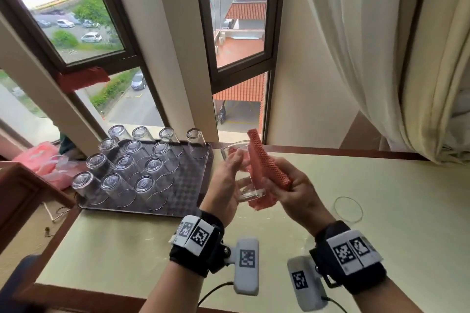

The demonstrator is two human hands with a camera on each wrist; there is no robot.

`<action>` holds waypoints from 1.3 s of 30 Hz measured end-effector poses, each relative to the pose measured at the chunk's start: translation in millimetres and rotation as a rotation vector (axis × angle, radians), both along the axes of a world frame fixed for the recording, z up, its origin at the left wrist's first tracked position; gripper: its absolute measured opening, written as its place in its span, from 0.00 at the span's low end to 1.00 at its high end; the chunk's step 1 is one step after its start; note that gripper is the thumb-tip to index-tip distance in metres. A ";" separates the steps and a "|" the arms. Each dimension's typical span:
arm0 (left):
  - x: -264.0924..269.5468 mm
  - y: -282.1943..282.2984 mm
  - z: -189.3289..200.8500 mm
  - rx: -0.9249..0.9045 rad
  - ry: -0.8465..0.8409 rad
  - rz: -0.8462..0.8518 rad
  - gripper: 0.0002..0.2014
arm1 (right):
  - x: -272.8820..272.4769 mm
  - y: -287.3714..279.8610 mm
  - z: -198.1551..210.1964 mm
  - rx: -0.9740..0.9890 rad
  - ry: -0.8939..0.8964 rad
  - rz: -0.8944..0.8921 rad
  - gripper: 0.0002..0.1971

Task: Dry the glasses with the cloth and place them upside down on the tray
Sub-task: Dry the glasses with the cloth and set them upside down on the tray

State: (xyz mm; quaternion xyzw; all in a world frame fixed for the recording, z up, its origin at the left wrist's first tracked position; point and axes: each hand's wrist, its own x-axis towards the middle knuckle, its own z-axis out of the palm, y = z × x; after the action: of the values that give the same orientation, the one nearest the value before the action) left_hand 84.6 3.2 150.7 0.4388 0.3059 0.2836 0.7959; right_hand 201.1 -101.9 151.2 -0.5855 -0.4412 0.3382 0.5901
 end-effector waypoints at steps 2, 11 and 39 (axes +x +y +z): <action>-1.6 0.1 -1.5 0.048 -0.023 -0.013 0.28 | -3.9 1.7 2.7 0.005 0.026 0.046 0.14; 3.1 -6.2 4.5 0.190 -0.061 -0.097 0.16 | -5.3 15.5 9.1 -0.017 0.402 -0.080 0.21; -11.2 3.3 5.9 0.103 0.021 -0.183 0.35 | -19.6 28.3 -2.3 -0.023 0.465 -0.026 0.27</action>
State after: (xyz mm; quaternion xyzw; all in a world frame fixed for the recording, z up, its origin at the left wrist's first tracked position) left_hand 73.5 6.5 156.7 0.5084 0.2577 0.2205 0.7915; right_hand 181.5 -73.6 148.9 -0.5040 -0.2817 0.4613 0.6737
